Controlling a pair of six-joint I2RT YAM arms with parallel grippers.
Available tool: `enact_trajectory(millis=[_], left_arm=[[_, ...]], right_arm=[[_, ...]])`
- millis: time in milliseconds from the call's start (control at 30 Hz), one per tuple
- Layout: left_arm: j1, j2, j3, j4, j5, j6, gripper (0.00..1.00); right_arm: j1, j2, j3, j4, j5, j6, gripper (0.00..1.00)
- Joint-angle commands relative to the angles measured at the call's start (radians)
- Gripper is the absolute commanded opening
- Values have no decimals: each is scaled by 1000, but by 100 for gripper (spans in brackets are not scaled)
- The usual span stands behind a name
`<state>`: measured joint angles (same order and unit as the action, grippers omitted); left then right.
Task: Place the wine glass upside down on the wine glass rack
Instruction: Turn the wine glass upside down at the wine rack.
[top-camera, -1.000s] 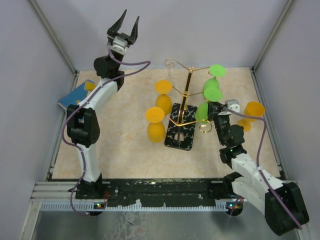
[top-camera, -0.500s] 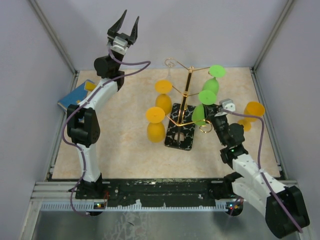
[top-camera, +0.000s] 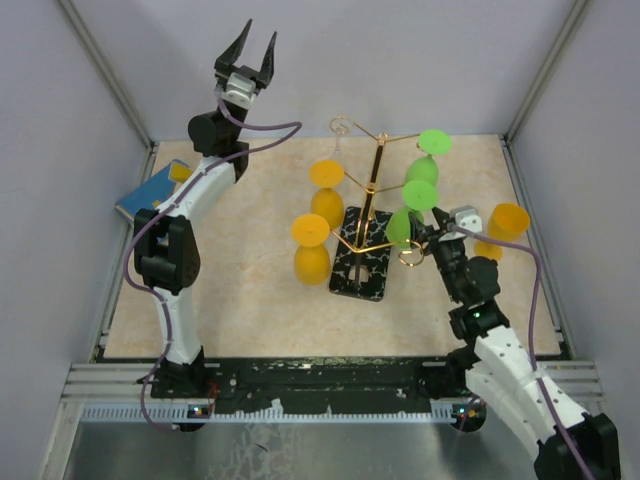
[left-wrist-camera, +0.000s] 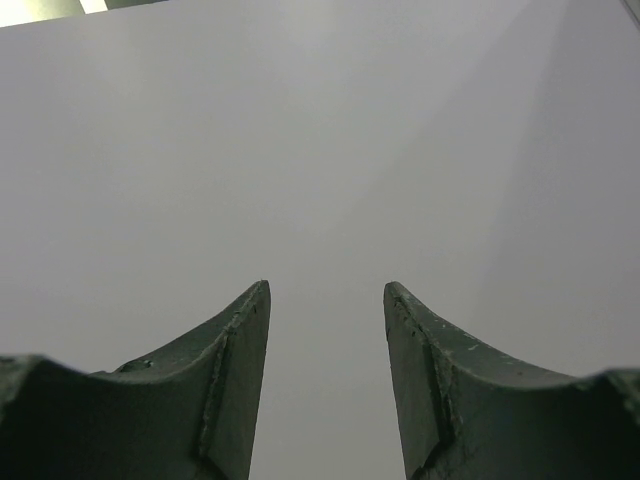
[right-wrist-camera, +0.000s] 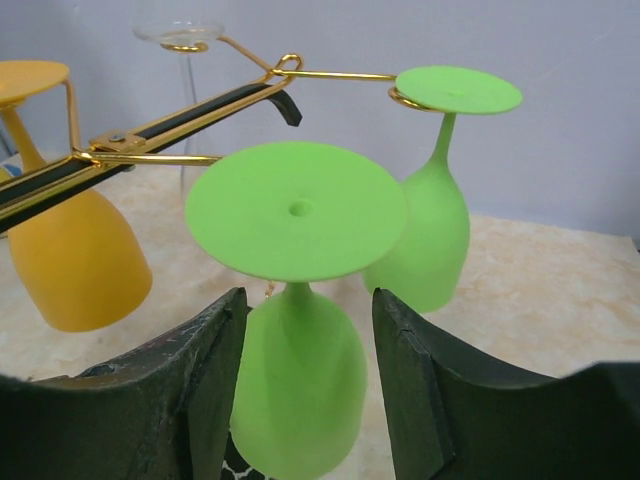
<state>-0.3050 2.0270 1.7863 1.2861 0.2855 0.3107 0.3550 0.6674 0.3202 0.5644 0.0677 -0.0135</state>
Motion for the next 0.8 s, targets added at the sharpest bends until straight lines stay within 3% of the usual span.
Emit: enact_trajectory(millis=[0, 133, 333, 467, 600, 767], left_arm=[[7, 1, 8, 10, -15, 10, 55], [7, 4, 11, 10, -17, 5, 55], [7, 11, 24, 4, -17, 8, 56], [7, 20, 38, 0, -22, 4, 55], [7, 29, 51, -8, -17, -2, 56], [7, 23, 39, -4, -11, -5, 55]], right_arm=[[-8, -84, 12, -143, 51, -23, 55], [-8, -176, 31, -323, 96, -32, 60], [-7, -359, 111, -665, 166, -73, 79], [-8, -423, 204, -815, 219, -89, 85], [-7, -342, 327, -772, 283, -123, 90], [-8, -43, 579, -719, 325, -100, 97]])
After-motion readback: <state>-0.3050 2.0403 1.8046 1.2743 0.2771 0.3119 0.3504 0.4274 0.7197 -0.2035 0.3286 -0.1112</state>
